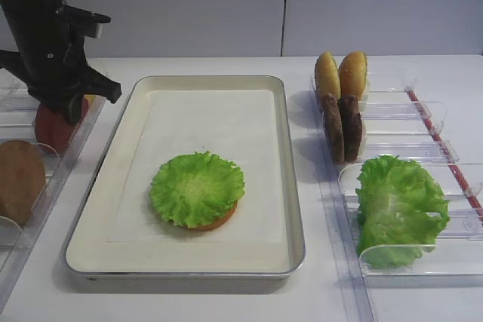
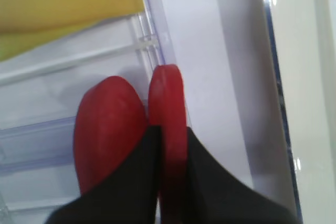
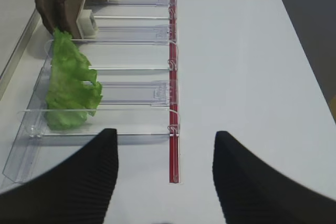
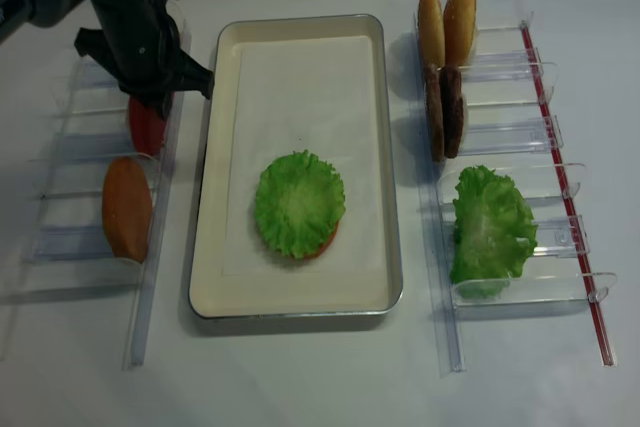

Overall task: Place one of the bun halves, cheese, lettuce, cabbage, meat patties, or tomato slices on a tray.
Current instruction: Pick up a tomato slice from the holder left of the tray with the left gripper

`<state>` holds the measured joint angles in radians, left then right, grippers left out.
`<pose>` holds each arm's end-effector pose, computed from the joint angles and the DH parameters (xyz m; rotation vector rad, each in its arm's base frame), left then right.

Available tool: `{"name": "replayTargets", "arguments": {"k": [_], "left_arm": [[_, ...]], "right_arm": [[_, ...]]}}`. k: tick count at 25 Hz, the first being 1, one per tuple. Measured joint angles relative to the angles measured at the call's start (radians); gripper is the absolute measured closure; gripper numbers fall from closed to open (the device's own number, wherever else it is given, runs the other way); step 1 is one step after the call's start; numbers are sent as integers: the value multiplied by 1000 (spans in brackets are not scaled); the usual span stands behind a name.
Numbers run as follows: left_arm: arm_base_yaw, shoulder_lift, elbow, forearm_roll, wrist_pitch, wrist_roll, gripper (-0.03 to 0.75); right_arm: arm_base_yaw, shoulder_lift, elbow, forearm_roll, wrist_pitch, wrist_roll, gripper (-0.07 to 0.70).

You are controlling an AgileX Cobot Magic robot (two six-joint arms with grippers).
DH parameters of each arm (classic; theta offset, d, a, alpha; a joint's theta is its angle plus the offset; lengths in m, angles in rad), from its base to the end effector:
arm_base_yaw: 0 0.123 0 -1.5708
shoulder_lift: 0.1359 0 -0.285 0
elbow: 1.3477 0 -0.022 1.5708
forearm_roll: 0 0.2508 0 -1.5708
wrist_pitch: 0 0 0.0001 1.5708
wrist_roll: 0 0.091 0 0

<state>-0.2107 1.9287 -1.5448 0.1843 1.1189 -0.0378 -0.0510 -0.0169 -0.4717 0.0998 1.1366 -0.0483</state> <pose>0.3901 -0.0681 0.2331 0.3551 2.9370 0.2246 -0.0074 0.0086 0.2637 -0.0057 2.1278 0.0626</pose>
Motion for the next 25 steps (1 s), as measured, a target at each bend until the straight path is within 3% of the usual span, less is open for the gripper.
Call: {"name": "replayTargets", "arguments": {"k": [7,13,21,25], "left_arm": [[0,0,-78,-6,96,15,670],[0,-2,-153,-20,105,21,671],[0,-115,-157,-168,113,38,671],[0,-223,-113,-262,115,61,671]], "right_arm": [[0,0,0,0,0,0,193],[0,0,0,0,0,0,193],[0,0,0,0,0,0,193],[0,0,0,0,0,0,193]]}}
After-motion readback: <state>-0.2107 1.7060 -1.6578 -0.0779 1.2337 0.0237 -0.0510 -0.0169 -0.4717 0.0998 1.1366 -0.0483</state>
